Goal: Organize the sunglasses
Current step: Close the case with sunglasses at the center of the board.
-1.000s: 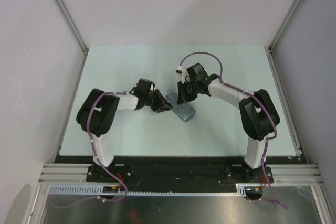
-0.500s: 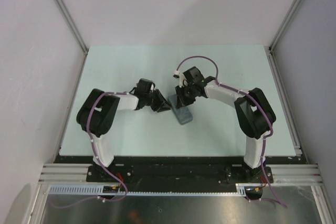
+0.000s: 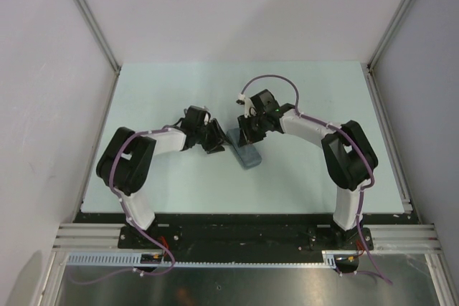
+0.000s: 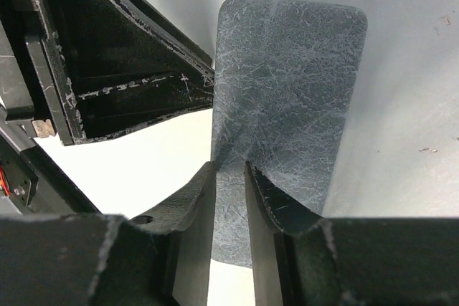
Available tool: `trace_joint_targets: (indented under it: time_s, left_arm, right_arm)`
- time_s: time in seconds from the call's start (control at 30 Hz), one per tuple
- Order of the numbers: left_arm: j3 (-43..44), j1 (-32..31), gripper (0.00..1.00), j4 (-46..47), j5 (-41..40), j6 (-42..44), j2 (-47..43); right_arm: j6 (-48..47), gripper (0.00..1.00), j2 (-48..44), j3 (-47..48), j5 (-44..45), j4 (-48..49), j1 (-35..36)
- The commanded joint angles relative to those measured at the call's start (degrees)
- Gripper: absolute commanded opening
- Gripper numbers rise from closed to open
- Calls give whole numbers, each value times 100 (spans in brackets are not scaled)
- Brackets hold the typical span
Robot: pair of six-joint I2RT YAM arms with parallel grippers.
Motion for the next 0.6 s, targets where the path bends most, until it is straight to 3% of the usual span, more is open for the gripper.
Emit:
trace_joint_targets:
  time_s: [0.0,0.27,0.57]
  left_arm:
    - [46,-109,51,206,284,426,-525]
    - [81,-135,51,215,556,637,-314]
    - [81,-126,52,601,1013,1279,-305]
  right_arm:
    - [-118,33,9,-13,375,-47,61]
    - [-637,45,-221,-4,1728,156,579]
    - [-717,43,-9,49,2028,-11,729]
